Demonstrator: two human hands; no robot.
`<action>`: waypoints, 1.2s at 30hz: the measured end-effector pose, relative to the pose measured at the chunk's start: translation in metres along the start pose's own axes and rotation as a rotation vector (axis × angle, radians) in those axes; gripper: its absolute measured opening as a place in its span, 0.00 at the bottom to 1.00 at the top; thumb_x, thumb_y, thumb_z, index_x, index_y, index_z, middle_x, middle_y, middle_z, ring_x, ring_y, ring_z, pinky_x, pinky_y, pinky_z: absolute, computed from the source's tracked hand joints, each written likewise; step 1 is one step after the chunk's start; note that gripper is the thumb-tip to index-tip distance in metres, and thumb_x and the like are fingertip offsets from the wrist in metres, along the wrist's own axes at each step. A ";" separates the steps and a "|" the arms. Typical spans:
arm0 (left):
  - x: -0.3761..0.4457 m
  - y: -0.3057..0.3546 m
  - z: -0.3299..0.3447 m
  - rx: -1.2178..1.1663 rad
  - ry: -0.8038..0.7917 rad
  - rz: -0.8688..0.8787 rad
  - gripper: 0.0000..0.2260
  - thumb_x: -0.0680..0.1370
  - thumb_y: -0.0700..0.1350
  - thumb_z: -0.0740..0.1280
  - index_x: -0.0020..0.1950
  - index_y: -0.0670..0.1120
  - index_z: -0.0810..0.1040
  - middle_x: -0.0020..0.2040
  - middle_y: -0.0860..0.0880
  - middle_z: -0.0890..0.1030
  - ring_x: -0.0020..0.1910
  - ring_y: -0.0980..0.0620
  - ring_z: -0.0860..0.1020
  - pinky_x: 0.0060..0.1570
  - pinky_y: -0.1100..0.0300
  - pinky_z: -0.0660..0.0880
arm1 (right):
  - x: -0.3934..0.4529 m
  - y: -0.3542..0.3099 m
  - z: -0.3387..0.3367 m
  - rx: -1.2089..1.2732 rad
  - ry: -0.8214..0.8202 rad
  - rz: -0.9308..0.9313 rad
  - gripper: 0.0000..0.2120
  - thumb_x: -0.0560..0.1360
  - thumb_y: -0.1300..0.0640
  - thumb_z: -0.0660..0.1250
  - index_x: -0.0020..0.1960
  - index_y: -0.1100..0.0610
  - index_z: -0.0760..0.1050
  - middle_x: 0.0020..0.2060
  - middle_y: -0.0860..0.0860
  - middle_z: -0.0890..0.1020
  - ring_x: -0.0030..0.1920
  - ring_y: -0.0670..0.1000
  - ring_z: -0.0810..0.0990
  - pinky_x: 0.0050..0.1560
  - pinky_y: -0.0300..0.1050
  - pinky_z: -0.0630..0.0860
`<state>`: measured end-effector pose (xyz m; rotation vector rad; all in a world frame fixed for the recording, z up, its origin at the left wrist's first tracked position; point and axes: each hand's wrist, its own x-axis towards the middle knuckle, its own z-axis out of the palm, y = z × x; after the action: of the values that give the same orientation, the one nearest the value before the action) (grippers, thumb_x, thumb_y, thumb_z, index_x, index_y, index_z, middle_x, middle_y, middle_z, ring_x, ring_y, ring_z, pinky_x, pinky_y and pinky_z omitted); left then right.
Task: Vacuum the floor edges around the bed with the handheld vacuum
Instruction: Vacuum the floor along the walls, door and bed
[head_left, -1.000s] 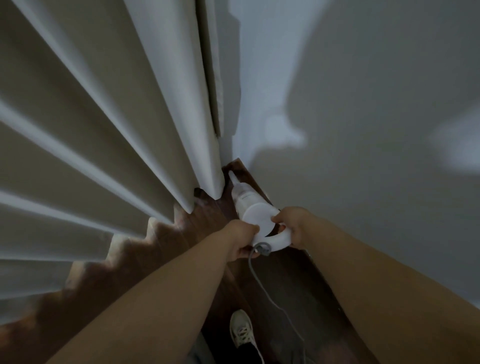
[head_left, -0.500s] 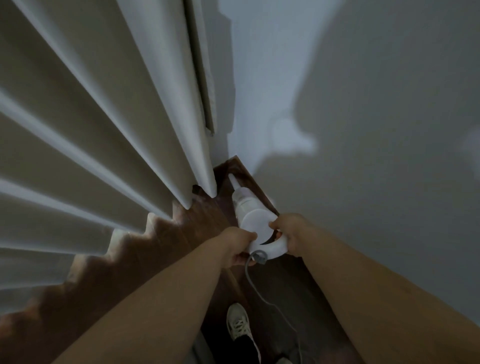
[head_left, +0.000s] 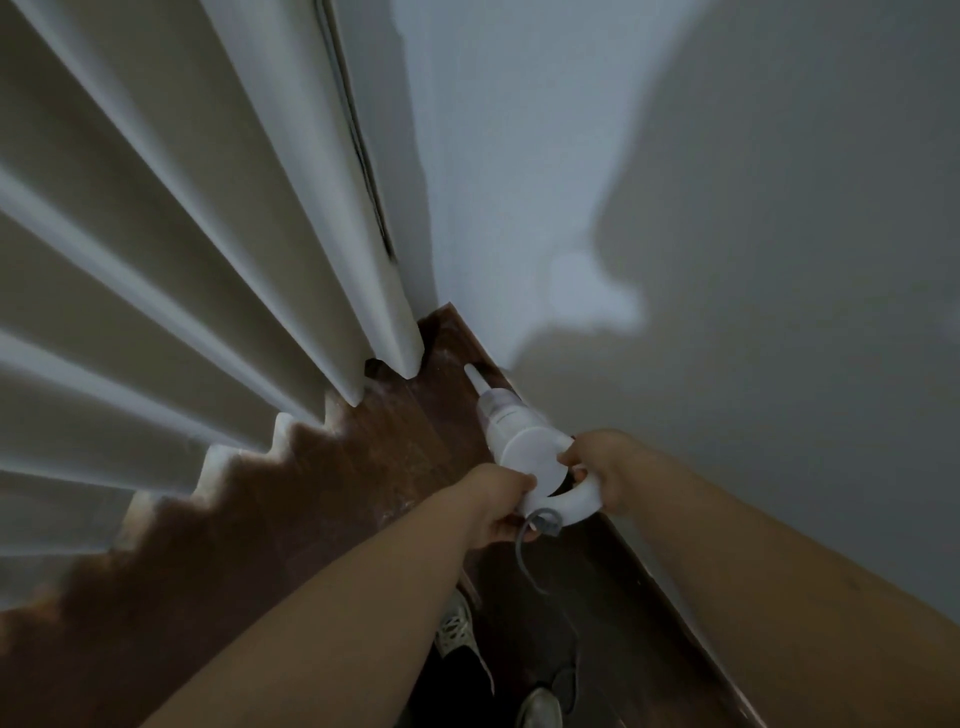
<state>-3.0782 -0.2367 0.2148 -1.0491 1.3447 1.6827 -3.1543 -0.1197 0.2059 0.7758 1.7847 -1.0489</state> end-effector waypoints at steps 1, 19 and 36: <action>-0.001 -0.001 0.000 -0.005 0.003 0.001 0.18 0.81 0.43 0.60 0.69 0.40 0.64 0.52 0.41 0.76 0.43 0.47 0.78 0.36 0.57 0.79 | -0.002 0.000 0.000 -0.002 -0.004 0.000 0.15 0.77 0.65 0.63 0.63 0.63 0.69 0.50 0.58 0.75 0.50 0.57 0.75 0.48 0.52 0.74; 0.021 0.040 -0.063 -0.060 0.058 0.026 0.16 0.82 0.42 0.60 0.68 0.38 0.65 0.47 0.41 0.76 0.46 0.44 0.78 0.44 0.52 0.78 | 0.011 -0.063 0.054 0.004 -0.042 -0.008 0.19 0.77 0.64 0.63 0.68 0.63 0.67 0.42 0.56 0.72 0.46 0.55 0.74 0.58 0.53 0.75; -0.008 -0.008 -0.017 -0.042 0.025 0.009 0.17 0.81 0.41 0.60 0.69 0.38 0.64 0.47 0.41 0.77 0.43 0.46 0.79 0.41 0.54 0.78 | -0.010 -0.004 0.022 -0.045 -0.025 -0.032 0.19 0.77 0.64 0.63 0.67 0.62 0.67 0.43 0.56 0.72 0.48 0.55 0.74 0.56 0.52 0.75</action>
<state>-3.0648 -0.2522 0.2169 -1.0925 1.3368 1.7158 -3.1456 -0.1420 0.2115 0.7060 1.7989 -1.0310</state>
